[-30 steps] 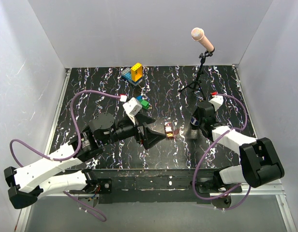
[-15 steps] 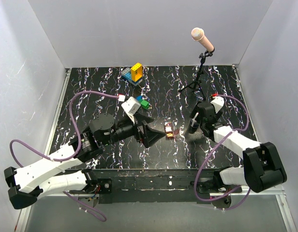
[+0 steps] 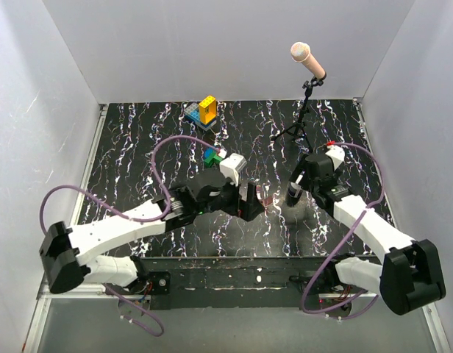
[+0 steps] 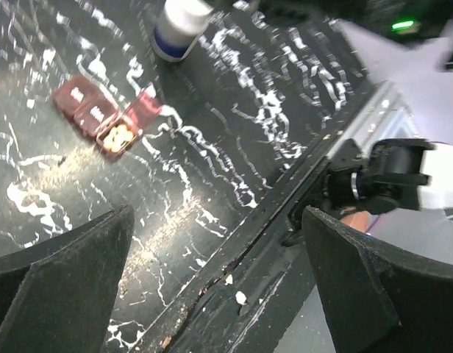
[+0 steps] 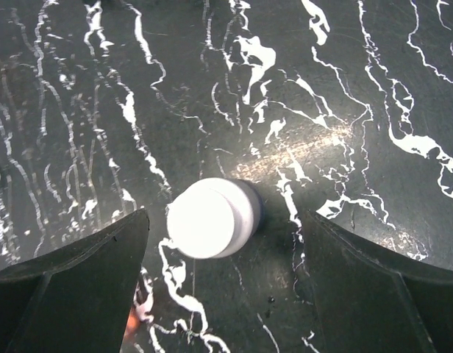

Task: Sort the pills into containers

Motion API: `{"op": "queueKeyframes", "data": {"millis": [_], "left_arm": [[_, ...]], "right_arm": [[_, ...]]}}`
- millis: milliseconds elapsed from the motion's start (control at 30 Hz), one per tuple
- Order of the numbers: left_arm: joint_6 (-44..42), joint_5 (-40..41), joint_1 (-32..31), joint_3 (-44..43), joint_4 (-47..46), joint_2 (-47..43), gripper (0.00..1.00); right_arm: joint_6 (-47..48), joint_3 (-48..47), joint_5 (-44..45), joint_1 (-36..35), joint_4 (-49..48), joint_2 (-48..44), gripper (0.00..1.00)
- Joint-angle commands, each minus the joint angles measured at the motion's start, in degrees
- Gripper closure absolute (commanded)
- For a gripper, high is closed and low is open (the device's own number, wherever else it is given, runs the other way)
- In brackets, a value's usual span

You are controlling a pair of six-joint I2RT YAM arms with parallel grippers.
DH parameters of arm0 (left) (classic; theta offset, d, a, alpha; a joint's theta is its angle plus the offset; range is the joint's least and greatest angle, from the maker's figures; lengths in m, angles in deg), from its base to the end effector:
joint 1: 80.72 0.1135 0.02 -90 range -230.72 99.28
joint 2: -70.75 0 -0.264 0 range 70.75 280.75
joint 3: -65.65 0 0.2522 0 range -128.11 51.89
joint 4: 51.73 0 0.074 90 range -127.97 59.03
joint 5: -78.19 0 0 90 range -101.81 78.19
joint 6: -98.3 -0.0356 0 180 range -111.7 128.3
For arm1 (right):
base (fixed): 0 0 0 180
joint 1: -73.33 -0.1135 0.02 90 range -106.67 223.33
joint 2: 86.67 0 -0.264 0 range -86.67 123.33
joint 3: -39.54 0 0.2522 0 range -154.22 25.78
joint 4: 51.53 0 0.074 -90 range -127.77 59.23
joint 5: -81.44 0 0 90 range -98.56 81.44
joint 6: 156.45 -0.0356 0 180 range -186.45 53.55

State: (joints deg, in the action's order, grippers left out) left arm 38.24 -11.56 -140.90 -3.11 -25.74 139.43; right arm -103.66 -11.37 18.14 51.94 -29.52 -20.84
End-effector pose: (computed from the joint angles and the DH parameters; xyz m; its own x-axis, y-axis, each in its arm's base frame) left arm 0.1368 -0.2383 0.3119 -0.6203 0.0786 -0.7804 0.6417 0.6231 -0.4473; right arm 0.2295 0.0727 0.2259 -0.4404 0.4077 -0.7999 0.3452 0.8993 0.2684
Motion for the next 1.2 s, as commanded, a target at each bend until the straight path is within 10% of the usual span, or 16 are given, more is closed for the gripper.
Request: {"op": "queueKeyframes", "data": {"millis": [0, 900, 1167], "left_arm": [[6.36, 3.45, 0.77, -4.58, 5.87, 6.79, 0.02], [18.76, -22.49, 22.57, -2.03, -6.34, 31.33, 0.03], [19.37, -25.91, 22.65, -6.34, -9.06, 39.76, 0.25]], "right_arm": [[2.22, -5.12, -4.02, 0.21, 8.95, -3.33, 0.09], [6.45, -1.45, -31.34, 0.21, 15.84, -14.67, 0.09], [3.81, 2.78, -35.22, 0.38, 11.18, -12.48, 0.28]]}}
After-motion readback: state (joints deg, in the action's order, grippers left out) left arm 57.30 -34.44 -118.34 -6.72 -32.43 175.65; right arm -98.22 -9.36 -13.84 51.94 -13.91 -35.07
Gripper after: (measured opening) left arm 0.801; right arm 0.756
